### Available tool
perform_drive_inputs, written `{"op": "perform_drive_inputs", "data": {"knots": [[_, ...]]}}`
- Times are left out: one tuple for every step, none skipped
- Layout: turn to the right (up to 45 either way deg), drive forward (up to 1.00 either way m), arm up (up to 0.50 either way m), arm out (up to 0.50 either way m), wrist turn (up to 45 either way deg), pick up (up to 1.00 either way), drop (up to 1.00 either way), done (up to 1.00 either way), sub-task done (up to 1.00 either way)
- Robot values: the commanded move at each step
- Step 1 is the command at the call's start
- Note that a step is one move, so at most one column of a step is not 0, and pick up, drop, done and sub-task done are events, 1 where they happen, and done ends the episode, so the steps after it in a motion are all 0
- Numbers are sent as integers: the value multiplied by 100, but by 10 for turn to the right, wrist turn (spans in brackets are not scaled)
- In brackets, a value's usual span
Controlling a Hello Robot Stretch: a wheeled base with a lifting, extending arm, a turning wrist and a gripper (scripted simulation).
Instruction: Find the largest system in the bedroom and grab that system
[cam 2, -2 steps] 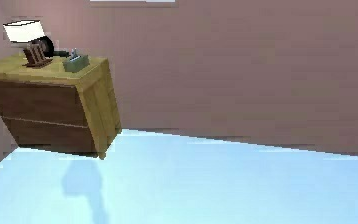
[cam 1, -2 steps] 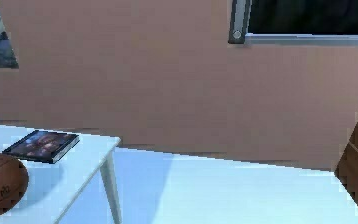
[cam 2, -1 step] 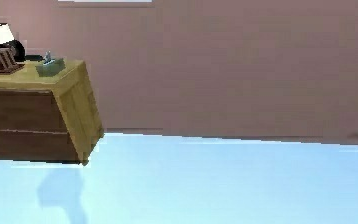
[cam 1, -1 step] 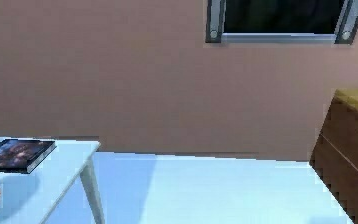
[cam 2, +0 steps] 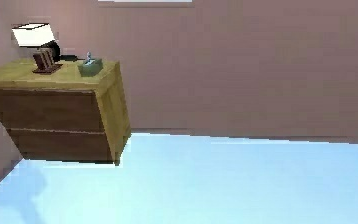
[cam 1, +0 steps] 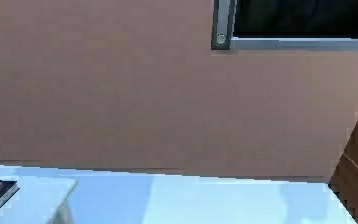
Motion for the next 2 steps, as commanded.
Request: {"op": "perform_drive_inputs", "data": {"knots": [[-450,0,0,0,0,0,0,0,0],[450,0,0,0,0,0,0,0,0]]}}
